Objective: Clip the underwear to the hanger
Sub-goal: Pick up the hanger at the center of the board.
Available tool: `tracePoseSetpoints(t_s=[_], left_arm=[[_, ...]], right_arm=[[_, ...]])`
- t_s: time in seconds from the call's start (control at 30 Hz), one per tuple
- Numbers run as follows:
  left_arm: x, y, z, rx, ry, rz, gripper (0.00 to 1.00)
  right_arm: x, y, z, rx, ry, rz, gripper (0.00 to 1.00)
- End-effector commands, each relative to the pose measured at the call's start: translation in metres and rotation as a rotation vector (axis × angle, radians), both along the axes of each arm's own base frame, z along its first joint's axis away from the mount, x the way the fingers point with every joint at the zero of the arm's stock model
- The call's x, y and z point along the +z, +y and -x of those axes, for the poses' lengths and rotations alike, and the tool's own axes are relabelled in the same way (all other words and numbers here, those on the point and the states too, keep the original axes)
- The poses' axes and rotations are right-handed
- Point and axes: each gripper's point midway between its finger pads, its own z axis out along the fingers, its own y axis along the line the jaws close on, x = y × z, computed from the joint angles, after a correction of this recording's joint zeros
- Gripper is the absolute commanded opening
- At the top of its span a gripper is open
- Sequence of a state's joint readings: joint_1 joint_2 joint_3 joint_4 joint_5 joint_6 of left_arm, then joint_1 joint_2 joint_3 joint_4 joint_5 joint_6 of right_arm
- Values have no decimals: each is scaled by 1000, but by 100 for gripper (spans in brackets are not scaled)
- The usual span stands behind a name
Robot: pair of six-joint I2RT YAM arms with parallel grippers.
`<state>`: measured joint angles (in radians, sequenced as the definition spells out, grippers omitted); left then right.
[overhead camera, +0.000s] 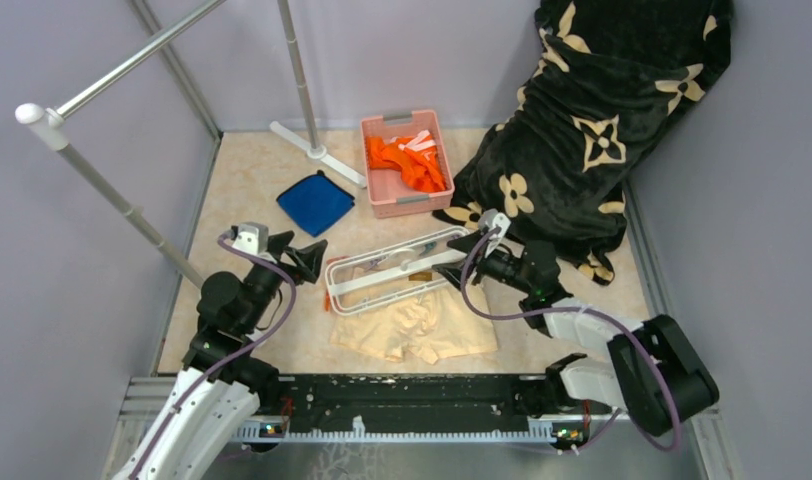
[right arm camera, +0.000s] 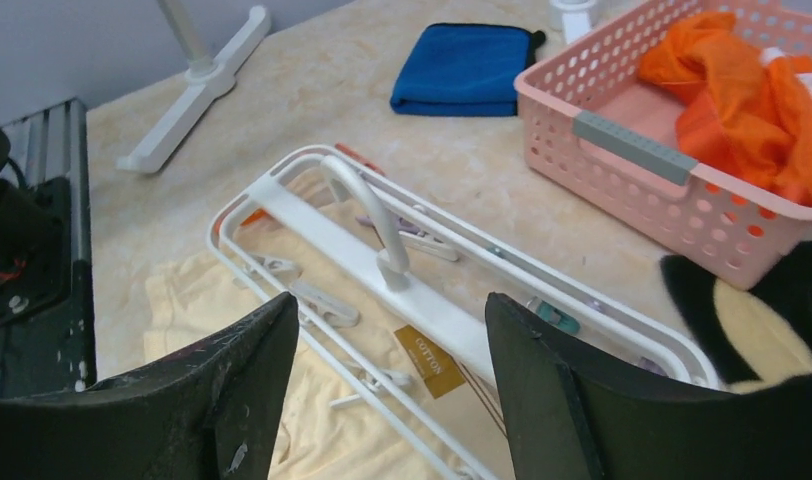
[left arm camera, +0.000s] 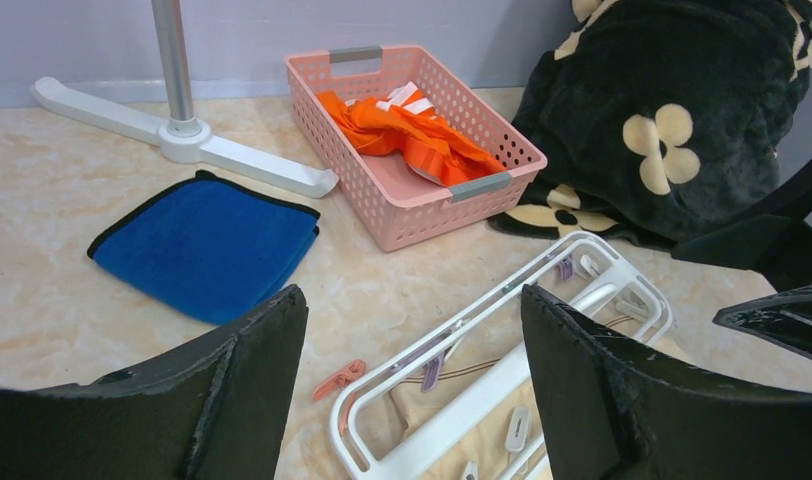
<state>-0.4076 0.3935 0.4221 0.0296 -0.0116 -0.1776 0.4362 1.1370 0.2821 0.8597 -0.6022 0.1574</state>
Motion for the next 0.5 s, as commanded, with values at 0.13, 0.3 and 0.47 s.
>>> tracePoseSetpoints(t_s=[0.13,0.3,0.47], left_arm=[[2,-4,4,-34,-26,-20,81],[3,-4,5,-40,-26,-16,81],[3,-5,5,-42,-25,-15,80]], right_arm=[[6,47,5,291,-253,72,66],[-6,58,-12,301,-267,102,64],[-17,74,-18,348,-270,118,59]])
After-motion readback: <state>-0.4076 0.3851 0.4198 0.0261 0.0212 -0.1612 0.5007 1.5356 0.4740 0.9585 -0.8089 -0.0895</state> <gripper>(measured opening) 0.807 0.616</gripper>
